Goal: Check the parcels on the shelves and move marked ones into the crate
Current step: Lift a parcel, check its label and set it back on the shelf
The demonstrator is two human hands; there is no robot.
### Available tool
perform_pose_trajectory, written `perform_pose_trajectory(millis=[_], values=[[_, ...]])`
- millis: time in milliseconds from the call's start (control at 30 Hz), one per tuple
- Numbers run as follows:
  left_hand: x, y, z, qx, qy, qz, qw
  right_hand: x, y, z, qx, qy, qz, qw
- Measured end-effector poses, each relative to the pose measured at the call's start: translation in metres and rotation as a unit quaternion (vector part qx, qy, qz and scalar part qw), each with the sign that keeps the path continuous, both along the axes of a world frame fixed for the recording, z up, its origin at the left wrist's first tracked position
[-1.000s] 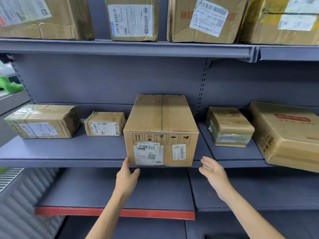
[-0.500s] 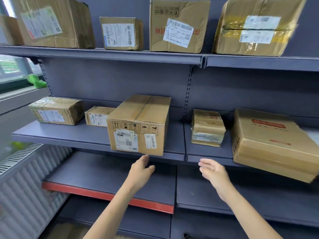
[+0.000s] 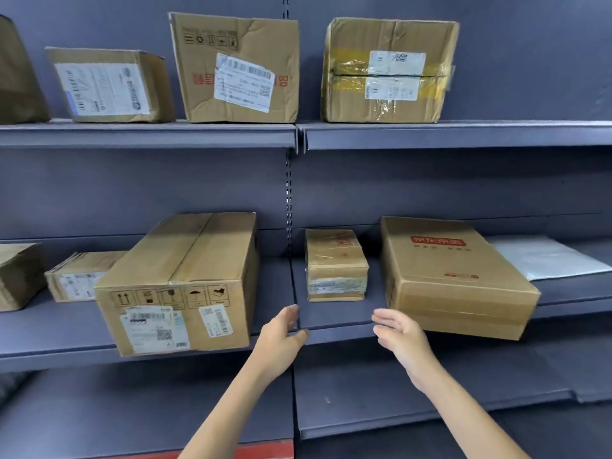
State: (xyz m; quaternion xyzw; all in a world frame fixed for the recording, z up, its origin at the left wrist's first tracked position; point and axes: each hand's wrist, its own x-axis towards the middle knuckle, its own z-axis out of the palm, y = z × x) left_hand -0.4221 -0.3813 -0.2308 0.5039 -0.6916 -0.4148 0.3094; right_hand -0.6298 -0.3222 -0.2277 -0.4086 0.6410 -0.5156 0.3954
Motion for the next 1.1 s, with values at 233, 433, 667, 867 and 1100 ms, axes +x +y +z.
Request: perform_pose_trajectory(millis=[233,433,667,867,1100], values=[[-0.019,-0.075,-0.018,0.03,0.02,-0.02,0.999,-0.005,-0.07,-0.017,0.061,0.042,-0.02,0.997],[-0.052,-0.127,-0.019,0.061,0.009,0.014,0.998,-0.013,-0.126,-0.021,0.103,0.072,-0.073,0.989],[-0.079,-0.139,-0.016,0.068,-0.013,0.049,0.996,-0.023,-0.158,-0.03,0.099,0.097,-0.035,0.99],[-0.074,-0.119,-0.011,0.056,0.07,0.115,0.989,-0.018,-0.143,-0.021,0.035,0.132,0.019,0.99],[-0.07,-0.086,0.016,-0.021,0.187,0.123,0.974,-0.017,-0.125,-0.001,-0.082,0.149,0.06,0.984]])
